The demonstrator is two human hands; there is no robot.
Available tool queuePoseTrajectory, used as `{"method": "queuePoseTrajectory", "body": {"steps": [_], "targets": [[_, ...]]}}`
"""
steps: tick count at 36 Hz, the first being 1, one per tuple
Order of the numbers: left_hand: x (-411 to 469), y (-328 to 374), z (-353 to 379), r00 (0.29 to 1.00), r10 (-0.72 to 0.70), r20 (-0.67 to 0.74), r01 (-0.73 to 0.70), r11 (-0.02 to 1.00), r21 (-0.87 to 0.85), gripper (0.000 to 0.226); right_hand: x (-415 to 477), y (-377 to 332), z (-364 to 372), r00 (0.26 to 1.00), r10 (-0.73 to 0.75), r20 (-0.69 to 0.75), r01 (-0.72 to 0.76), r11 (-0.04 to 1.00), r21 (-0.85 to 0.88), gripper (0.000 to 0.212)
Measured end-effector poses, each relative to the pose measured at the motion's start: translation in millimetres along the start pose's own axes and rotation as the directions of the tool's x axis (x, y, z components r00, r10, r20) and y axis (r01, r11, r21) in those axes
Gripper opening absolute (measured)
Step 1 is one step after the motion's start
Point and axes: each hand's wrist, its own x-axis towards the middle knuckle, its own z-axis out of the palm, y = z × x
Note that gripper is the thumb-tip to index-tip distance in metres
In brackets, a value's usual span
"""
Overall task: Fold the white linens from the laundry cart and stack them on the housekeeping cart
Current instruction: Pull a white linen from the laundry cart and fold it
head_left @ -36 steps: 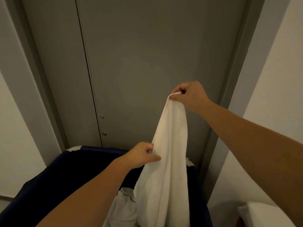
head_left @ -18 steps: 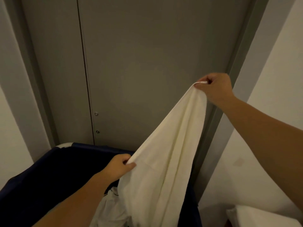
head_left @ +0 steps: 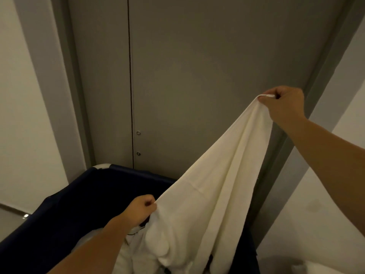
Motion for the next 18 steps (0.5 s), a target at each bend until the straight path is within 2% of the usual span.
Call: {"method": "queuePoseTrajectory", "body": {"steps": [8,10,13,15,16,18], "targets": [[-8,-36,29,0.992,0.121,-0.025,-0.120,0.991,0.066,0.028,2,-31,23,0.995,-0.095,-0.002,0.095,0.995,-0.019,0.016],[-7,-45,41,0.991,0.137,0.005,-0.137,0.988,0.075,0.026,4,-39,27,0.994,-0.113,-0.005,0.113,0.993,-0.021,0.014],[0,-60,61,0.980,0.181,0.081,-0.189,0.975,0.112,0.009,7,-49,32,0.991,-0.134,-0.015,0.133,0.991,-0.025,0.012],[7,-70,80,0.961,0.204,0.188,-0.237,0.957,0.170,0.031,10,-55,36,0.988,-0.153,-0.024,0.152,0.988,-0.041,0.014],[7,-74,90,0.961,0.188,0.201,-0.228,0.953,0.201,0.033,11,-58,37,0.987,-0.161,-0.026,0.159,0.986,-0.055,0.015],[3,-81,99,0.976,0.098,0.195,-0.145,0.959,0.243,0.020,13,-60,38,0.984,-0.175,-0.026,0.172,0.981,-0.088,0.015]]}}
